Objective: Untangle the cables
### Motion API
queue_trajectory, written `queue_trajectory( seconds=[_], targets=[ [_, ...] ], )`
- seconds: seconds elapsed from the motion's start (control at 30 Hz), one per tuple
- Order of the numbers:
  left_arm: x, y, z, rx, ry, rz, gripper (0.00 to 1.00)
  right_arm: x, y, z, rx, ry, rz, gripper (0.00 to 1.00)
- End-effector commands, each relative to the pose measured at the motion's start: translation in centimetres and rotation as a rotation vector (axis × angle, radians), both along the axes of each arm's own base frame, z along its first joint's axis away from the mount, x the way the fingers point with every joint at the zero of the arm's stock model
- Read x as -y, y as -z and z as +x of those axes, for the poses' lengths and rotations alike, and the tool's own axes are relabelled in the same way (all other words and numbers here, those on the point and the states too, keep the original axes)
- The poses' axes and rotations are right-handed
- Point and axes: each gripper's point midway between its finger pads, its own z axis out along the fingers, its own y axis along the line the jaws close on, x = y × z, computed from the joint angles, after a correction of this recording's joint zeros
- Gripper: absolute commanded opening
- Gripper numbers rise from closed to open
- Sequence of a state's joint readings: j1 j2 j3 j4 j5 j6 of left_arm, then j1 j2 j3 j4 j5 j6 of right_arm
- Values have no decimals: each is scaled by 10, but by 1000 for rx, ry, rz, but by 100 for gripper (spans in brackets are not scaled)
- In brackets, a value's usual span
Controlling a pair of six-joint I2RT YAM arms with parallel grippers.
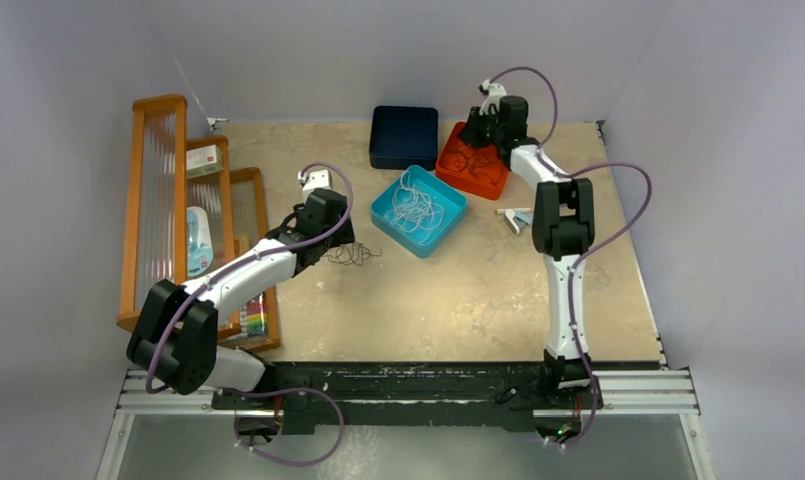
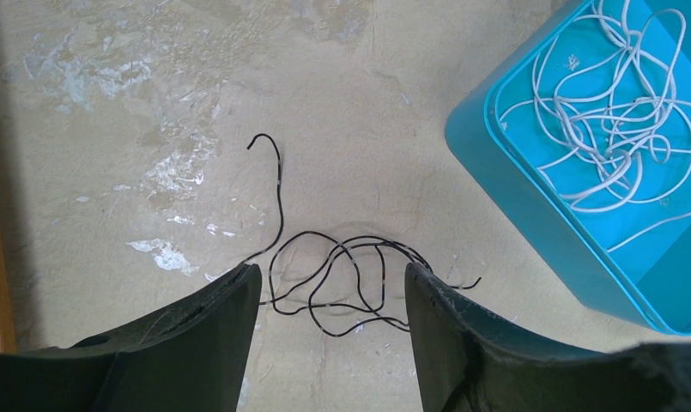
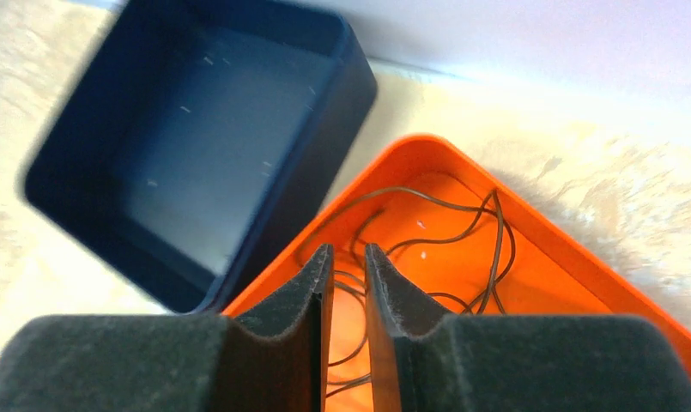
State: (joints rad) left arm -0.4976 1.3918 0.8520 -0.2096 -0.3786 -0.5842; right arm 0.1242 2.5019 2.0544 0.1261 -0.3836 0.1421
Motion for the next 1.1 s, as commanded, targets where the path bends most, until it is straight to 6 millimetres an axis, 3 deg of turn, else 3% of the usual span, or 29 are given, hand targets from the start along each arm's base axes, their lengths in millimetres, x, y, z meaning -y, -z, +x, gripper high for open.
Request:
queue_trajectory(
  seconds=[0.0, 0.1, 0.17, 0.4, 0.67, 0.87, 1.07],
  targets=[
    [3, -4, 7, 22, -6, -22, 62, -4, -173, -10, 351, -12, 93, 24],
    [17, 2, 7, 2, 64, -54, 63, -6, -207, -36, 395, -21, 154, 26],
    [29, 5, 6, -13, 115, -79, 63, -7, -214, -53, 398, -26, 190, 27],
    [56, 18, 3, -58, 206, -70, 62, -14, -193, -118, 321, -28, 316, 27],
    [68, 35, 6, -110, 225, -25, 50, -14, -176, -163, 266, -47, 318, 28],
    [65, 42, 11, -138, 185, 3, 26, -14, -169, -175, 256, -60, 312, 29],
    [67, 28, 16, -127, 178, 6, 3, -17, -172, -184, 267, -80, 340, 28]
  ],
)
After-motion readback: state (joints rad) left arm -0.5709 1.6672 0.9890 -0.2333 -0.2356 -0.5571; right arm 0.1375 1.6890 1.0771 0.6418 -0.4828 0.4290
